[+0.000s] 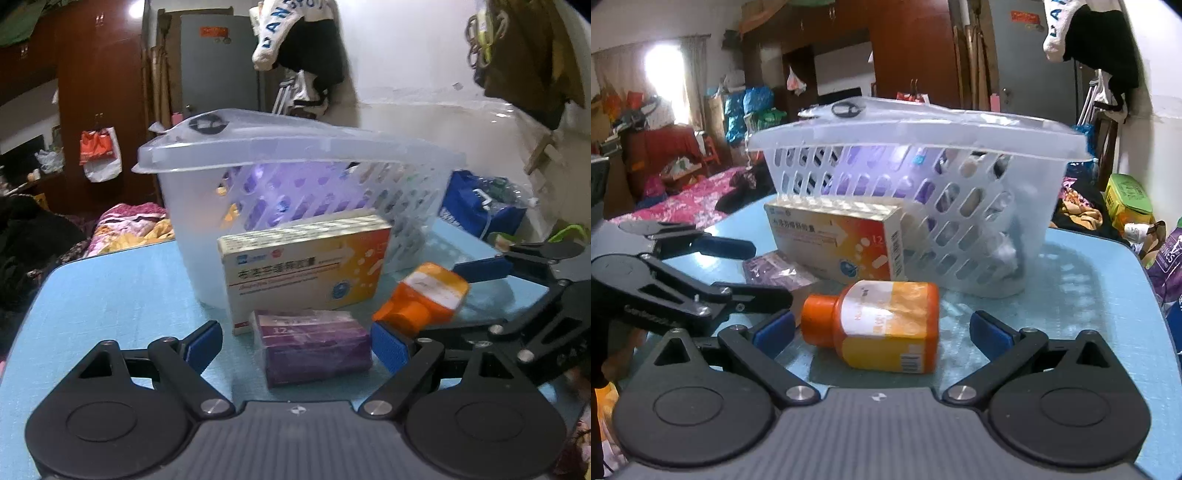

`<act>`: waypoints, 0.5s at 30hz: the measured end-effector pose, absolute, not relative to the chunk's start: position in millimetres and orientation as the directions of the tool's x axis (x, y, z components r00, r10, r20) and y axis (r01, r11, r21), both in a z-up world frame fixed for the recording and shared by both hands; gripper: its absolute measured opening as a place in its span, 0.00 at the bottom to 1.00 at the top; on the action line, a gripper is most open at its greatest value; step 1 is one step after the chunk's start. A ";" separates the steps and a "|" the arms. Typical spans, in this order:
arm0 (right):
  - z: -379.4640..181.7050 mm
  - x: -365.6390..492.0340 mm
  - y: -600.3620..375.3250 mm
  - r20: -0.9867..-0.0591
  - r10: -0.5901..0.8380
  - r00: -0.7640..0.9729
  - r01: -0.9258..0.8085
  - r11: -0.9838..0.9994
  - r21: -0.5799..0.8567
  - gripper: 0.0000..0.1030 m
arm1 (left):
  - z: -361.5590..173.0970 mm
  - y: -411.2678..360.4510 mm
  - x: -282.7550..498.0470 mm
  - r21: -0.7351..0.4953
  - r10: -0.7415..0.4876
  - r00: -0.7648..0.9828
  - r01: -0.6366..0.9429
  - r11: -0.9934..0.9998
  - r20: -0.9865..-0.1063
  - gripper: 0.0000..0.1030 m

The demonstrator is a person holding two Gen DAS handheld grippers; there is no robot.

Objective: Organize objects
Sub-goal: 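Grasp the purple wrapped box with the left tool while the right grasps the orange bottle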

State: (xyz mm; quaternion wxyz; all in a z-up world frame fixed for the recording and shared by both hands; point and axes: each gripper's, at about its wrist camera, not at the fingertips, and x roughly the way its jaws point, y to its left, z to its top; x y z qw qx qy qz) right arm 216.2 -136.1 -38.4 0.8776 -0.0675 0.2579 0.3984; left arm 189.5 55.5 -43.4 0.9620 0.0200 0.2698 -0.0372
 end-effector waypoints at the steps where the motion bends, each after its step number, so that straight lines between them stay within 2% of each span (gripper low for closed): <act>1: -39.0 216.4 -134.0 -0.514 0.660 0.547 -0.734 0.674 0.085 1.00 | -42.8 58.3 189.6 0.005 -0.066 0.849 0.081 0.997 -0.524 0.87; 8: -43.0 217.5 -121.0 -0.555 0.631 0.541 -0.722 0.687 0.078 0.94 | -40.5 66.7 190.4 0.000 -0.054 0.847 0.063 0.998 -0.529 0.87; 10: -44.7 216.4 -118.1 -0.561 0.618 0.551 -0.715 0.696 0.063 0.82 | -40.2 66.7 191.1 0.003 -0.052 0.847 0.063 0.998 -0.529 0.87; 13: -45.1 213.4 -121.6 -0.544 0.618 0.567 -0.706 0.705 0.064 0.82 | -40.5 65.3 191.7 0.016 -0.042 0.849 0.059 0.998 -0.526 0.87; 14: -45.0 212.0 -123.0 -0.535 0.620 0.574 -0.704 0.707 0.064 0.82 | -40.4 64.3 191.9 0.020 -0.042 0.849 0.061 0.998 -0.526 0.83; 15: -44.5 210.4 -124.0 -0.525 0.621 0.582 -0.703 0.709 0.061 0.82 | -40.1 63.7 191.5 0.020 -0.048 0.850 0.069 0.997 -0.525 0.75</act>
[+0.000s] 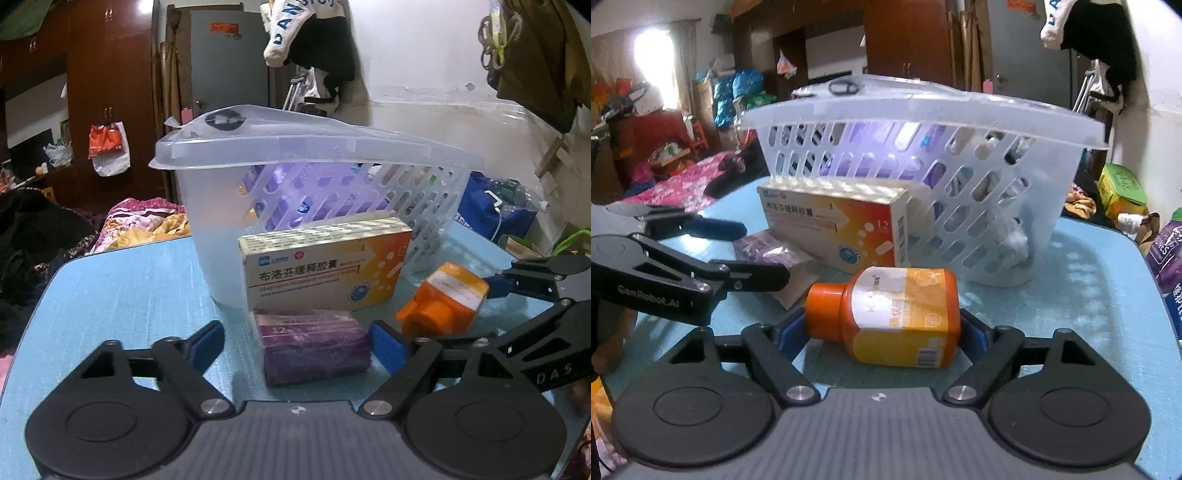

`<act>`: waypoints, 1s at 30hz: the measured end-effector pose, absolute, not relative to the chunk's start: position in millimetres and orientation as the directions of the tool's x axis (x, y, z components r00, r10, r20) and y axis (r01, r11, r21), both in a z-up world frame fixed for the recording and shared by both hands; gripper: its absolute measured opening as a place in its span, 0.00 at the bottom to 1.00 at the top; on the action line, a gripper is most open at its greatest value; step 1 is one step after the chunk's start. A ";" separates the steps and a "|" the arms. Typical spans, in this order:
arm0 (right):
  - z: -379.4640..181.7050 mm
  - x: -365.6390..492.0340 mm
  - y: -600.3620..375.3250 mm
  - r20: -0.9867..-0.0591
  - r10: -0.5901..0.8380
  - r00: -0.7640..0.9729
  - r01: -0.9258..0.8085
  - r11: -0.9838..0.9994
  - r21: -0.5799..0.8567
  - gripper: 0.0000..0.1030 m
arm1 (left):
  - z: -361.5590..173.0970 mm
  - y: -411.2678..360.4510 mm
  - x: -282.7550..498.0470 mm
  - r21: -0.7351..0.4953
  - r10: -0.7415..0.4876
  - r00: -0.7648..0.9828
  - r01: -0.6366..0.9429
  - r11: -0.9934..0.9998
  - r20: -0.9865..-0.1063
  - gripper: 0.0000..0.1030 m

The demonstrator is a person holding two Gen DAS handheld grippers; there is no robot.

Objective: Organize objects
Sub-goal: 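Grasp the purple wrapped box with the left tool while the right grasps the orange bottle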

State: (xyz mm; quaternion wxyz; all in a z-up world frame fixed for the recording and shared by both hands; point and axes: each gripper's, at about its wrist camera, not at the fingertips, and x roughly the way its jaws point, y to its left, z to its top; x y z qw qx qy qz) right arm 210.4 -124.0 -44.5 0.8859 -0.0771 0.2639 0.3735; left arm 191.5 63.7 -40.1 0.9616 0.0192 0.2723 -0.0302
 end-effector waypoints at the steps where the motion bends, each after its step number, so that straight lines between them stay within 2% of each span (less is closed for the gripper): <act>1: -43.8 208.0 -124.7 -0.513 0.621 0.593 -0.701 0.712 0.051 0.82 | -39.9 63.5 191.0 0.018 -0.053 0.850 0.073 0.997 -0.524 0.70; 6: -39.8 196.7 -128.1 -0.448 0.621 0.643 -0.689 0.725 0.017 0.82 | -40.3 62.7 183.6 0.007 -0.063 0.864 0.077 0.997 -0.500 0.69; 19: -35.3 195.4 -140.3 -0.371 0.665 0.648 -0.690 0.719 0.084 0.82 | -37.3 73.7 158.3 -0.080 -0.156 0.921 0.136 0.987 -0.357 0.69; 24: -34.5 195.3 -145.2 -0.347 0.668 0.658 -0.682 0.724 0.101 0.82 | -35.7 72.8 151.1 -0.063 -0.168 0.939 0.156 0.986 -0.301 0.69; 30: -34.0 190.3 -148.0 -0.312 0.677 0.666 -0.687 0.720 0.097 0.82 | -35.7 73.9 150.1 -0.064 -0.174 0.943 0.163 0.985 -0.285 0.69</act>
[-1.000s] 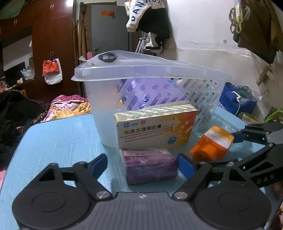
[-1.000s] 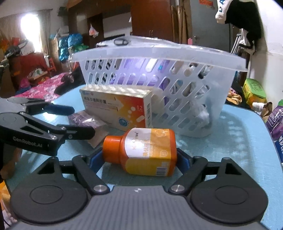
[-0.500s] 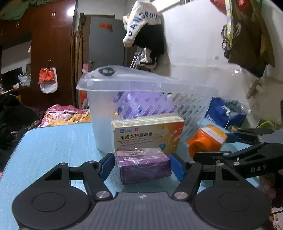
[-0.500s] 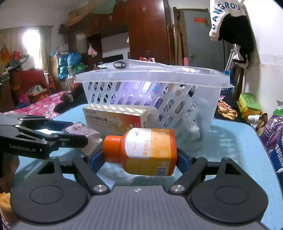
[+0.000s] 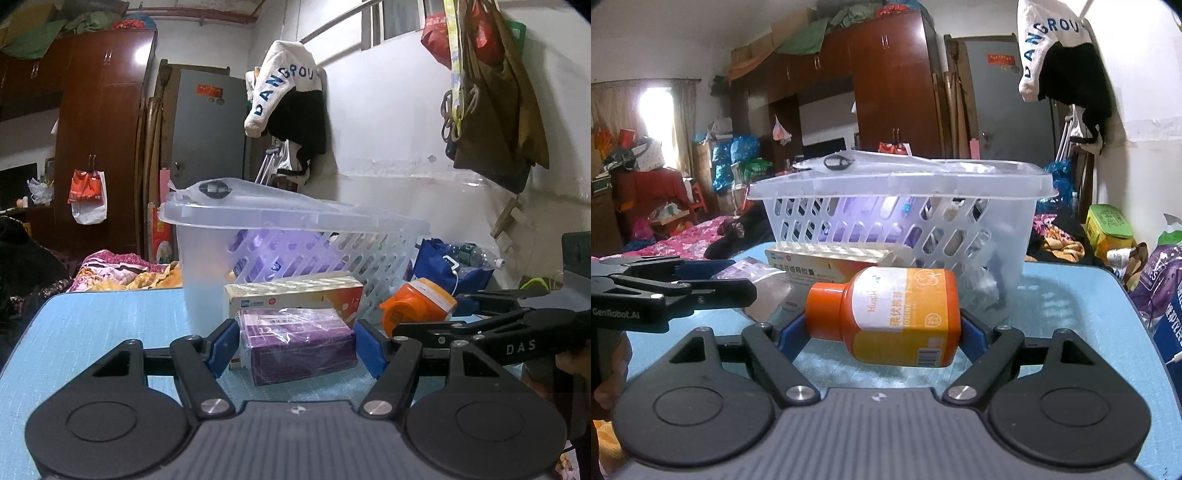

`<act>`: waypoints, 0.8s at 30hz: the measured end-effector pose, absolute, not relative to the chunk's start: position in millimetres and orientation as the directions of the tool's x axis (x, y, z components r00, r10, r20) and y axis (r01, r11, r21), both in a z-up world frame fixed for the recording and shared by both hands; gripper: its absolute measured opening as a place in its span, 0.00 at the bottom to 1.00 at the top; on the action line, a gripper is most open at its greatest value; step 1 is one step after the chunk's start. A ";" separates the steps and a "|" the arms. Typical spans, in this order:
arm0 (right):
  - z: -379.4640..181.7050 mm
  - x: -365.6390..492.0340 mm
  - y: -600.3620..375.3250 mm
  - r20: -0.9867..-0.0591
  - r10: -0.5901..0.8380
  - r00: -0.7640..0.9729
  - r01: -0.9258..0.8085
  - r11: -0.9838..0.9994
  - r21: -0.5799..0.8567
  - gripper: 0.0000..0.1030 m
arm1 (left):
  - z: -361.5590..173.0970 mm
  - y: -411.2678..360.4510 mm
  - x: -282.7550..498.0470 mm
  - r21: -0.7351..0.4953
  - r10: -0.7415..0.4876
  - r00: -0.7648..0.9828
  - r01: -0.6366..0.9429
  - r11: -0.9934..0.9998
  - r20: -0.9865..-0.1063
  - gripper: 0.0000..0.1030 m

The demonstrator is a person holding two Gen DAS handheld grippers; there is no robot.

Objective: Organize objects
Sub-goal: 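Grasp the purple wrapped box with the left tool while the right grasps the orange bottle, then carry both items over the white basket and open both tools to drop them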

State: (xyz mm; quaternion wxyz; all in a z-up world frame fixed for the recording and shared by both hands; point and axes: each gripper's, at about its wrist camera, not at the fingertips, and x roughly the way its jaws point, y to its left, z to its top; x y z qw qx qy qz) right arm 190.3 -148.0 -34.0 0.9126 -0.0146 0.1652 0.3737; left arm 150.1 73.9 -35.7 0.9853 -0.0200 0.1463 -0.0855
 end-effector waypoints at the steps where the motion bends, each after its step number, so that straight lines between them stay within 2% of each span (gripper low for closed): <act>1: -33.7 188.4 -149.8 -0.296 0.684 0.667 -0.691 0.716 0.097 0.82 | -36.0 74.6 148.5 -0.065 -0.177 0.944 0.165 0.984 -0.280 0.69; 5: -31.7 182.2 -157.9 -0.234 0.697 0.678 -0.697 0.710 0.097 0.82 | -34.0 78.1 139.8 -0.075 -0.174 0.955 0.160 0.984 -0.238 0.69; 9: -20.0 178.0 -166.3 -0.218 0.720 0.659 -0.715 0.690 0.114 0.82 | -22.3 84.3 129.5 -0.115 -0.172 0.966 0.152 0.982 -0.194 0.68; 15: 38.9 185.2 -178.3 -0.160 0.709 0.687 -0.707 0.703 0.079 0.82 | 41.0 87.0 121.6 -0.087 -0.149 0.984 0.141 0.986 -0.100 0.68; 21: 97.0 208.9 -161.4 -0.131 0.668 0.732 -0.678 0.734 -0.039 0.82 | 110.4 81.6 155.3 -0.081 -0.112 0.987 0.104 0.991 -0.111 0.68; 24: 107.3 221.7 -151.2 -0.153 0.661 0.735 -0.674 0.737 -0.054 0.82 | 130.5 71.4 171.3 -0.056 -0.091 0.986 0.084 0.995 -0.138 0.68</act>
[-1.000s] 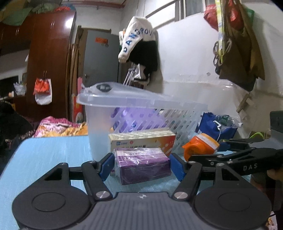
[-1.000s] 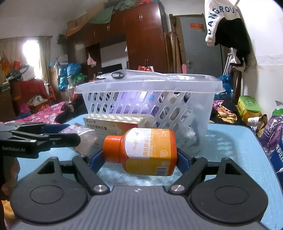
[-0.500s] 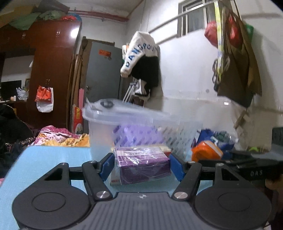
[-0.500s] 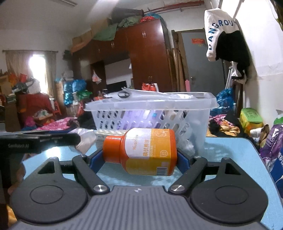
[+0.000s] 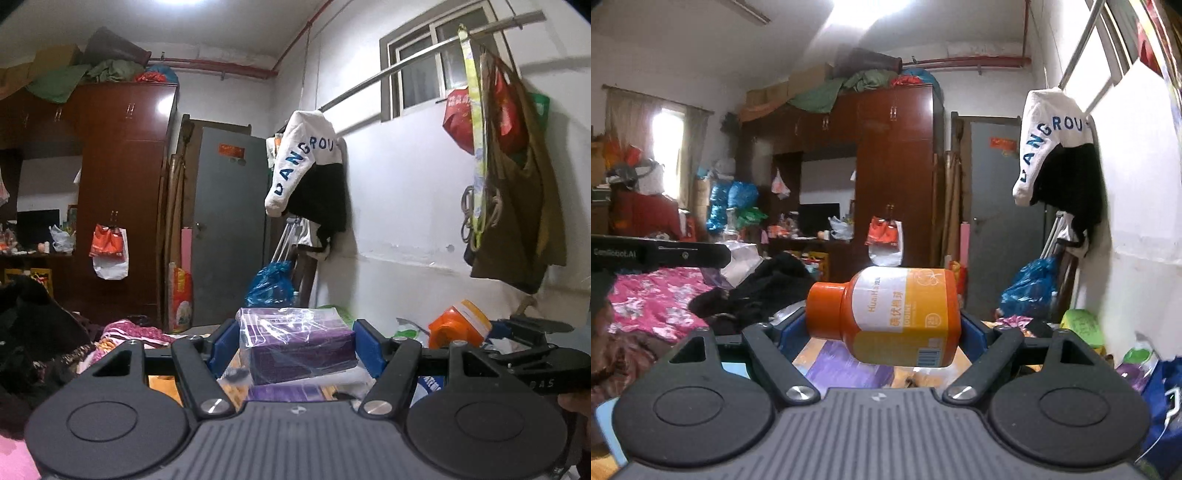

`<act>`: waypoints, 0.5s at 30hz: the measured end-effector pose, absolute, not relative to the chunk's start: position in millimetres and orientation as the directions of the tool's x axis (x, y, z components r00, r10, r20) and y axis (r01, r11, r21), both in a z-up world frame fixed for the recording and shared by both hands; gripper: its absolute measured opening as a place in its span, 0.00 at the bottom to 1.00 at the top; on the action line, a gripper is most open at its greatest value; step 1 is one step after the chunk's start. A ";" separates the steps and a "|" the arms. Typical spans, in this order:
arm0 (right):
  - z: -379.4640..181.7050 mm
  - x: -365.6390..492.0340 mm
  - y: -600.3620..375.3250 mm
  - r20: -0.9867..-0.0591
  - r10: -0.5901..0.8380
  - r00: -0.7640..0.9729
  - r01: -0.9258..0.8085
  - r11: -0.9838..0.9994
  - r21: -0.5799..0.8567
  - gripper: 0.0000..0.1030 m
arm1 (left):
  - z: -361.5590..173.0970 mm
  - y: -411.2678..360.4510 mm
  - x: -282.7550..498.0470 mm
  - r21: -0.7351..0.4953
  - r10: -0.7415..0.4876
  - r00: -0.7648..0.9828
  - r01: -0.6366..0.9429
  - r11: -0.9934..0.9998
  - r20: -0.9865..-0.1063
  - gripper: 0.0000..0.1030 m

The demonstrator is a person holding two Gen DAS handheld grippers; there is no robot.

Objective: Organize objects
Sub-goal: 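Carry both items over the white basket and open both tools to drop them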

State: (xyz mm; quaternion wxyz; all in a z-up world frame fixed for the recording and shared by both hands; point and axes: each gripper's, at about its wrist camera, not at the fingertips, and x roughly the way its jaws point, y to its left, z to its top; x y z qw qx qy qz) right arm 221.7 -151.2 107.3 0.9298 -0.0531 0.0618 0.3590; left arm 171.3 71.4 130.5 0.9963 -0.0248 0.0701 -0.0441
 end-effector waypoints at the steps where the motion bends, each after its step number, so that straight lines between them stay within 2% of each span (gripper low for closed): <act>1: 108.8 228.2 -146.1 -0.172 0.657 0.734 -0.673 0.737 -0.055 0.82 | 132.4 68.1 174.3 -0.043 -0.084 0.985 0.078 0.996 -0.149 0.68; 8: 91.6 290.2 -123.9 -0.381 0.621 0.685 -0.660 0.750 0.036 0.82 | 121.5 66.5 226.2 0.005 -0.006 0.951 0.008 1.000 -0.309 0.68; 15: 76.8 310.7 -120.1 -0.466 0.589 0.660 -0.636 0.769 0.071 0.82 | 101.2 81.7 253.7 -0.021 0.004 0.914 -0.014 1.000 -0.406 0.68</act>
